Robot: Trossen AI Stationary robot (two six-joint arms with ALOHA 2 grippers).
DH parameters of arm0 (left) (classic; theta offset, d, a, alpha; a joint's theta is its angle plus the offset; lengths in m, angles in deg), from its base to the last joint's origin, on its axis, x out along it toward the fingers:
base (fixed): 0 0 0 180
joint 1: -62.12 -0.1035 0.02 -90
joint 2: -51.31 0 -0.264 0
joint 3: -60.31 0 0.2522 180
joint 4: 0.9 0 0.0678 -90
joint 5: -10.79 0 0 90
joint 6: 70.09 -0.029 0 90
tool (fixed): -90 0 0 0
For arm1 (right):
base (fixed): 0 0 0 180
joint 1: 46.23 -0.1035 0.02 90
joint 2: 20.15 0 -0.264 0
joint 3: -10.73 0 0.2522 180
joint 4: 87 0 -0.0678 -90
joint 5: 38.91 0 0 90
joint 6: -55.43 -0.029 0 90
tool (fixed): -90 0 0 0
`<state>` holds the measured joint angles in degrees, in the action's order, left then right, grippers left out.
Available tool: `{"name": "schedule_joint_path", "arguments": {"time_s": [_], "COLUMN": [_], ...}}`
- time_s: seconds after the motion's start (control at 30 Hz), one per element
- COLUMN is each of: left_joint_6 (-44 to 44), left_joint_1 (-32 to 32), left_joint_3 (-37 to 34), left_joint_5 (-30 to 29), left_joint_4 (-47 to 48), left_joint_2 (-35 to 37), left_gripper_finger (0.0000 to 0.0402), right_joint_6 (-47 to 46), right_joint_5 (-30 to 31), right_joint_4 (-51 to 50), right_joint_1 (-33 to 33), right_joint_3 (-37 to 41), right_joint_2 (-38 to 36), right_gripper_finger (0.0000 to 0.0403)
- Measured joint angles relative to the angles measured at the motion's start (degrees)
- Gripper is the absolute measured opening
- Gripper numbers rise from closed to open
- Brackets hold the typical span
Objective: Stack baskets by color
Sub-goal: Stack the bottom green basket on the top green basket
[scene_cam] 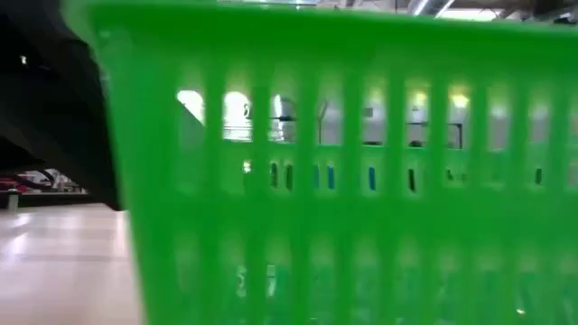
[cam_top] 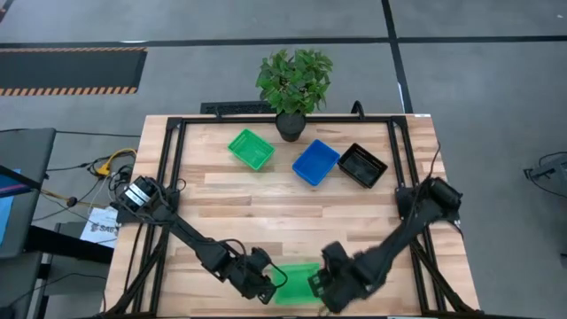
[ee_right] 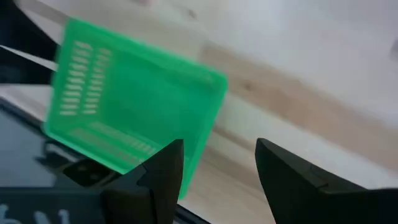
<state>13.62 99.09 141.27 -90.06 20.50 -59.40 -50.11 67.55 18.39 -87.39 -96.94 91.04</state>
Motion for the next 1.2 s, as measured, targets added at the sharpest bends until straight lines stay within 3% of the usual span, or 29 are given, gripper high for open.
{"name": "schedule_joint_path", "arguments": {"time_s": [0.2,0.8,1.2], "left_joint_6": [0.0,-0.3,-0.5], "left_joint_1": [-0.2,-0.4,-0.4], "left_joint_3": [0.0,0.0,0.0], "left_joint_5": [-0.1,-0.2,-0.5], "left_joint_4": [-1.3,-1.9,-2.3], "left_joint_2": [0.0,0.0,0.0], "left_gripper_finger": [0.0116,0.0116,0.0116], "right_joint_6": [-9.9,-9.4,-5.6], "right_joint_5": [0.0,1.5,-1.5], "right_joint_4": [2.4,4.6,5.7], "right_joint_1": [-3.9,-2.1,-0.6], "right_joint_3": [0.0,0.0,0.0], "right_joint_2": [6.3,7.3,10.0], "right_gripper_finger": [0.0221,0.022,0.0219]}}
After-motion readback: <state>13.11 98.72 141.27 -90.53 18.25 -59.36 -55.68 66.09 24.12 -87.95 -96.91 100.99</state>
